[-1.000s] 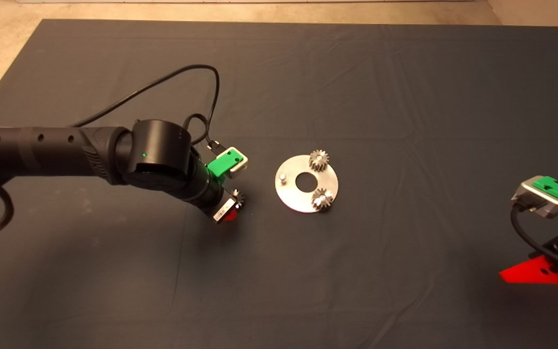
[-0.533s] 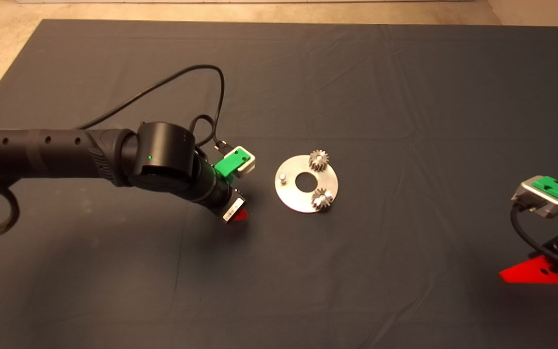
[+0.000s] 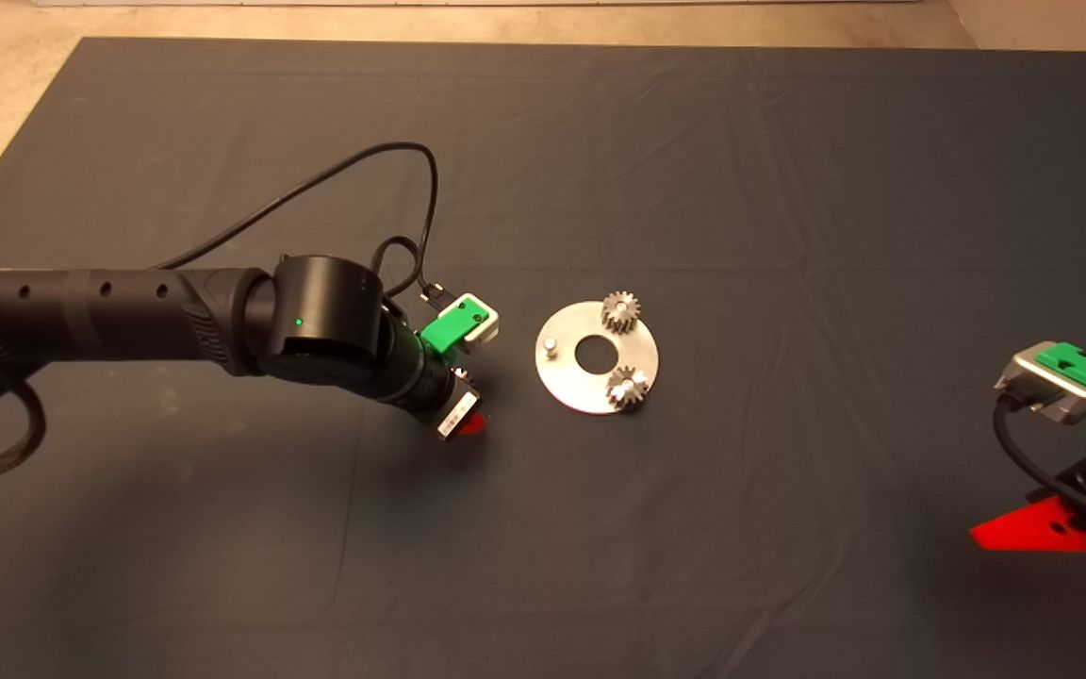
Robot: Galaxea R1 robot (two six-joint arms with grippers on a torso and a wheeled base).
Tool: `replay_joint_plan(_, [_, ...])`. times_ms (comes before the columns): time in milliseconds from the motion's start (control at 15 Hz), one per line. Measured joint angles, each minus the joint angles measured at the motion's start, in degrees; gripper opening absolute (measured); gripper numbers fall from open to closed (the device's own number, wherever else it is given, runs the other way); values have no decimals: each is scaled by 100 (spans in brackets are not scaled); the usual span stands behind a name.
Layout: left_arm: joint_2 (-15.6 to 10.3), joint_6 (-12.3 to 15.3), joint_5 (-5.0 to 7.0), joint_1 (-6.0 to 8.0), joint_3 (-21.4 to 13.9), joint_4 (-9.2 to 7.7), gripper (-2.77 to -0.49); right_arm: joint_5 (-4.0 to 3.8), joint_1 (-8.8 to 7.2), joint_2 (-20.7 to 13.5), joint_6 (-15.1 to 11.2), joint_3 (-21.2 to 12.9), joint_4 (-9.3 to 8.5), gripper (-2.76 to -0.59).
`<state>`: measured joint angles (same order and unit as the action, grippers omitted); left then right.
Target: Install three planetary gears onto the carrier pins
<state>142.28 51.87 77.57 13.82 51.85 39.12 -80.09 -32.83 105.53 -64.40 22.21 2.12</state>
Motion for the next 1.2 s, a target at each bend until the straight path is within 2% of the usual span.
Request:
replay_joint_plan(200, [30,0,-69,0,68,1,-119,2,0,0,-1,0,-1,-160])
replay_joint_plan(467, [30,0,-75,-2,83,1,-119,18,-1,-51,1,0,-1,-160])
replay_joint_plan(667, [30,0,-157,-3,93,38,-119,22,-2,-63,1,-5,-1,-160])
replay_joint_plan(867, [30,0,-202,-111,94,62,-119,20,0,-65,1,-5,-1,-160])
replay_joint_plan(1200, [28,0,-221,-116,94,78,-128,22,0,-66,1,-5,-1,-160])
